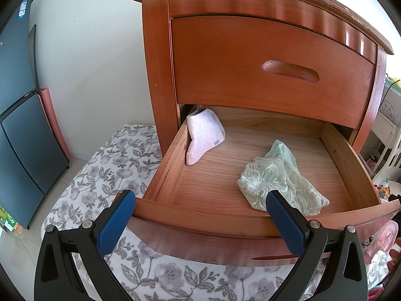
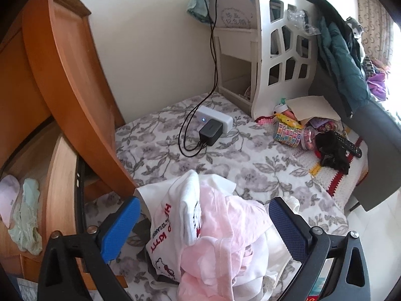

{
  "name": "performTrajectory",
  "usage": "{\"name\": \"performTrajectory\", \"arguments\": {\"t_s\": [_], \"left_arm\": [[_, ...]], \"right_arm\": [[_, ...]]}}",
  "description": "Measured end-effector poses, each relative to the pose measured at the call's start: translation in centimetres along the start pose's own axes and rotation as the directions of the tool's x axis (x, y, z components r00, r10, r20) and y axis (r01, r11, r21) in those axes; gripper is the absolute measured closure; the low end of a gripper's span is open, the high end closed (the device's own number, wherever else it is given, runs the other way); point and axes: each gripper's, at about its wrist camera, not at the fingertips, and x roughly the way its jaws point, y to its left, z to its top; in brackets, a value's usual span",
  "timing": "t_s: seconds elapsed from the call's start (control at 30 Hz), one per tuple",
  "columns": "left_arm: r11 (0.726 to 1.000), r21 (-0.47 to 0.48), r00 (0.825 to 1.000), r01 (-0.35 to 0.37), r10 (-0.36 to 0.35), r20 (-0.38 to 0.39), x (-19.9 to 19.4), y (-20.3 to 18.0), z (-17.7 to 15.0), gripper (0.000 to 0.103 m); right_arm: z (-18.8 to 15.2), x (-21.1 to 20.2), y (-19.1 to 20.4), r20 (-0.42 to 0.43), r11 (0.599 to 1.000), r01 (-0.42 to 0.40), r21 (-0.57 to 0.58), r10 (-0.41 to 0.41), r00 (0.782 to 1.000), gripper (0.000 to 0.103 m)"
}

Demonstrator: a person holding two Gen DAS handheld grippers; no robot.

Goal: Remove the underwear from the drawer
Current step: 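Move the open right gripper back into the drawer over the lace cloth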

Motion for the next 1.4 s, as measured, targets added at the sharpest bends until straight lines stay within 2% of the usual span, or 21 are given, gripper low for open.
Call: {"name": "performTrajectory", "arguments": {"t_s": [0.57, 0.83, 1.0, 1.07, 1.2, 1.3, 1.4], "left_arm": [[1.0, 0.007, 1.0, -0.001, 0.001, 0.006, 0.1, 0.0, 0.0, 0.0], [1.0, 0.011, 1.0, 0.003, -0.003, 0.009, 0.1, 0.0, -0.1, 0.0], [1.0, 0.014, 1.0, 0.009, -0.009, 0.011, 0.2, 0.0, 0.0, 0.0], [1.0, 0.014, 1.0, 0.009, -0.009, 0.011, 0.2, 0.1, 0.0, 0.0], [1.0, 0.014, 1.0, 0.009, -0.009, 0.011, 0.2, 0.1, 0.0, 0.0], [1.0, 0.014, 1.0, 0.01, -0.01, 0.011, 0.2, 0.0, 0.0, 0.0], [1.0, 0.013, 1.0, 0.013, -0.013, 0.013, 0.2, 0.0, 0.0, 0.0]], "right_arm": [[-0.2, -1.7, 1.5, 0.103, 0.999, 0.016, -0.048, -0.011, 0.995, 0.0], [-0.1, -3.6, 2.6, 0.176, 0.998, 0.012, -0.055, -0.002, 0.984, 0.0], [0.5, -5.3, 2.6, 0.167, 0.998, 0.001, -0.055, 0.008, 0.986, 0.0], [0.9, -6.7, 3.0, 0.183, 0.997, -0.013, -0.073, 0.027, 0.983, 0.0], [2.5, -10.7, 5.0, 0.231, 0.982, -0.095, -0.165, 0.132, 0.964, 0.0], [3.6, -12.4, 6.5, 0.217, 0.962, -0.189, -0.195, 0.23, 0.949, 0.0], [4.1, -13.3, 8.6, 0.177, 0.938, -0.246, -0.243, 0.293, 0.94, 0.0]]}}
